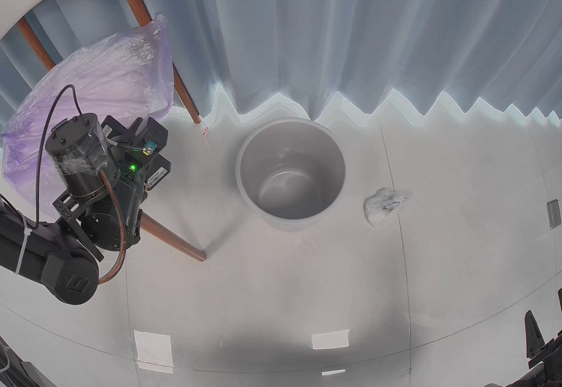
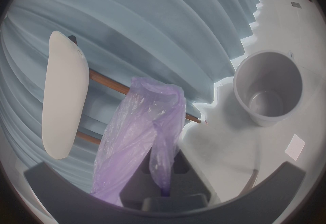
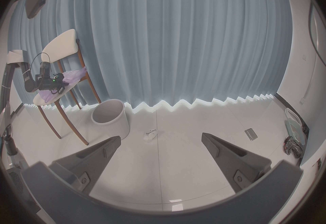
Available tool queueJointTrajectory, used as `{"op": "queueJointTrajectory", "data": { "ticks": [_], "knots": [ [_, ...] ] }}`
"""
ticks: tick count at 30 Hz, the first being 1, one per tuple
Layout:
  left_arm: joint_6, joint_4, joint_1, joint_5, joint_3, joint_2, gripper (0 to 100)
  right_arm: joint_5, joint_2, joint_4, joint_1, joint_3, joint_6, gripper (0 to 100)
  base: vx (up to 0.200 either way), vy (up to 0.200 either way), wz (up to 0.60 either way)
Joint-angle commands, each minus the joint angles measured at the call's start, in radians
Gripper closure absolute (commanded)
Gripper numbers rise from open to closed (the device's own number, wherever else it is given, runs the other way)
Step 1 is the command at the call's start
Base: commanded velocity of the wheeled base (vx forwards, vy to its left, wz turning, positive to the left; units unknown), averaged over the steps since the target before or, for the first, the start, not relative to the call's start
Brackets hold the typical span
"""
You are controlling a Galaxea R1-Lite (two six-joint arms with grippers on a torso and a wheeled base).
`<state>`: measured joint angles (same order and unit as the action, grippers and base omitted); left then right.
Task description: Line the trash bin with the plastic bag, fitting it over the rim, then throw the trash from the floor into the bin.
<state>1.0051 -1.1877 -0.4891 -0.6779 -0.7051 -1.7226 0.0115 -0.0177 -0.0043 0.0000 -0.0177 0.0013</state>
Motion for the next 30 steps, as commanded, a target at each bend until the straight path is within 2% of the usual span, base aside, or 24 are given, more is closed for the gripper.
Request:
{"op": "queueJointTrajectory", "data": {
  "ticks": [1,4,8,11,14,15,17,19,24,30],
  "knots": [
    [-0.006,0.003,-0.035,0.003,0.006,0.047,100,0.001,0.018,0.0,0.0,0.018,0.0,0,0.0,0.0,0.0],
    [-0.023,0.005,-0.055,0.004,0.016,0.067,100,0.001,0.018,0.0,0.0,0.018,0.0,0,0.0,0.0,0.0],
    [-0.062,0.023,-0.12,0.049,0.098,0.138,100,0.001,0.018,0.0,0.0,0.018,0.0,0,0.0,0.0,0.0],
    [-0.145,0.076,-0.137,0.063,0.15,0.167,100,0.001,0.018,0.0,0.0,0.018,0.0,0,0.0,0.0,0.0],
    [-0.249,0.123,-0.144,0.136,0.176,0.173,100,0.001,0.018,0.0,0.0,0.018,0.0,0,0.0,0.0,0.0],
    [-0.295,0.138,-0.141,0.195,0.177,0.172,100,0.001,0.018,0.0,0.0,0.018,0.0,0,0.0,0.0,0.0],
    [-0.352,0.148,-0.135,0.274,0.182,0.172,100,0.001,0.018,0.0,0.0,0.018,0.0,0,0.0,0.0,0.0],
    [-0.379,0.157,-0.134,0.32,0.185,0.173,100,0.001,0.018,0.0,0.0,0.018,0.0,0,0.0,0.0,0.0],
    [-0.487,0.223,-0.132,0.334,0.173,0.205,100,0.001,0.018,0.0,0.0,0.018,0.0,0,0.0,0.0,0.0],
    [-0.649,0.453,-0.121,0.339,0.138,0.282,100,0.001,0.018,0.0,0.0,0.018,0.0,0,0.0,0.0,0.0]
  ]
}}
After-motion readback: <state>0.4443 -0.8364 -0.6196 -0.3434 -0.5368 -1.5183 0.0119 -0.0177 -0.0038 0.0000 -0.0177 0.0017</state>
